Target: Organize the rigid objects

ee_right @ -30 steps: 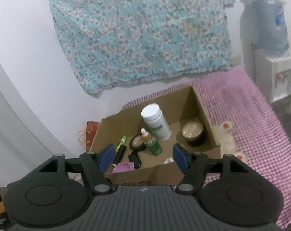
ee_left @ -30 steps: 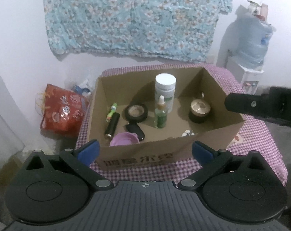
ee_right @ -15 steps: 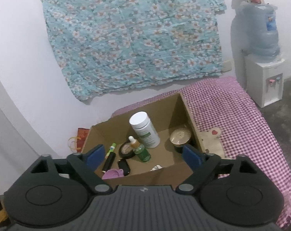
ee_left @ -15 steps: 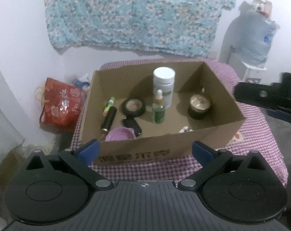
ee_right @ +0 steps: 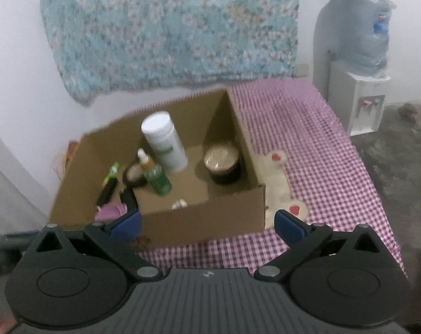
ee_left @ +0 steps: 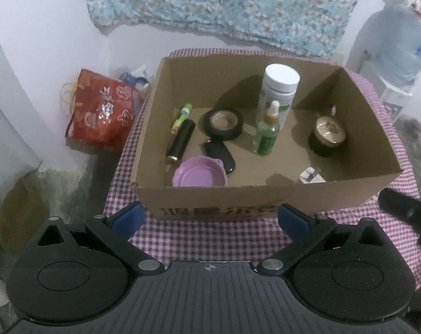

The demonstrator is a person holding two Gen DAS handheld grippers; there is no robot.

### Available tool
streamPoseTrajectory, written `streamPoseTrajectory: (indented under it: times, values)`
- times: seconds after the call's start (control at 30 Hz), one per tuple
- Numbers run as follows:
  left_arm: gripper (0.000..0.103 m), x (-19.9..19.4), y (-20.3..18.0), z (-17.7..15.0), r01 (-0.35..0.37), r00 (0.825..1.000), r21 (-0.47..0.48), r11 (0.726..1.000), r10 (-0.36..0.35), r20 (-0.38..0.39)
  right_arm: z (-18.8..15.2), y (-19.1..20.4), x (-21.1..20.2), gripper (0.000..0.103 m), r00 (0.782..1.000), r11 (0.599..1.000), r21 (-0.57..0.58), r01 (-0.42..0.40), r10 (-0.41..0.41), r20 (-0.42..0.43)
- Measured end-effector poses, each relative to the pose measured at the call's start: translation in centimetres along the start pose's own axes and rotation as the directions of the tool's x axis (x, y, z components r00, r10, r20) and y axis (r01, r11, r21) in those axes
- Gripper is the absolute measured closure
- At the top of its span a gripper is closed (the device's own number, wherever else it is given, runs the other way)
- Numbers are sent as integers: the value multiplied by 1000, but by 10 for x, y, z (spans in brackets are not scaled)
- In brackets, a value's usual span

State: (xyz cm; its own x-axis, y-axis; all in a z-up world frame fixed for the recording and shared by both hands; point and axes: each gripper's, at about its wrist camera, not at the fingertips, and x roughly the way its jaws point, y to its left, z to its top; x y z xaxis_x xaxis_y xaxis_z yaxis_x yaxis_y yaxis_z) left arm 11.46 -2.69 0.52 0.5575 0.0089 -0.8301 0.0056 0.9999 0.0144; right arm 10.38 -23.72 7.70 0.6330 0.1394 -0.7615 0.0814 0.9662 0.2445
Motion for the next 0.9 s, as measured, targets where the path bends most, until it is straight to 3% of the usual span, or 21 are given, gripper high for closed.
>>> streamPoseTrajectory:
  times: [0.23,0.9]
  values:
    - [1,3,0,3,14,1000,2,1000,-13,-8,-2,23,15,0,999,994,-104,23,-28,-41]
    - [1,-6,-3,4,-8,999,21,1000,7,31,1,22,18,0,997,992,-108,65,-70,-44]
